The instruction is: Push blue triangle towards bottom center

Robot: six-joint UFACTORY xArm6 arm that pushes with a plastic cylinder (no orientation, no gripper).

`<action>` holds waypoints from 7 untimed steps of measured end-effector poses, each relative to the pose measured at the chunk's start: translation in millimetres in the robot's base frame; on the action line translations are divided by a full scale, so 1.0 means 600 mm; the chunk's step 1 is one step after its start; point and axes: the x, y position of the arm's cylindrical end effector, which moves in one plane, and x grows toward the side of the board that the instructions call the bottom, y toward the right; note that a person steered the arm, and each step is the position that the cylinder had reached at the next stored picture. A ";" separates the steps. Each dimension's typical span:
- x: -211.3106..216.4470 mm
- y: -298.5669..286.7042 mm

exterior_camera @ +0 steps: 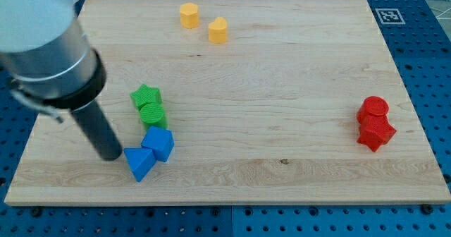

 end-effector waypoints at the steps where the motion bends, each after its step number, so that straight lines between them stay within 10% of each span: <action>1: -0.018 0.027; 7: 0.095 0.096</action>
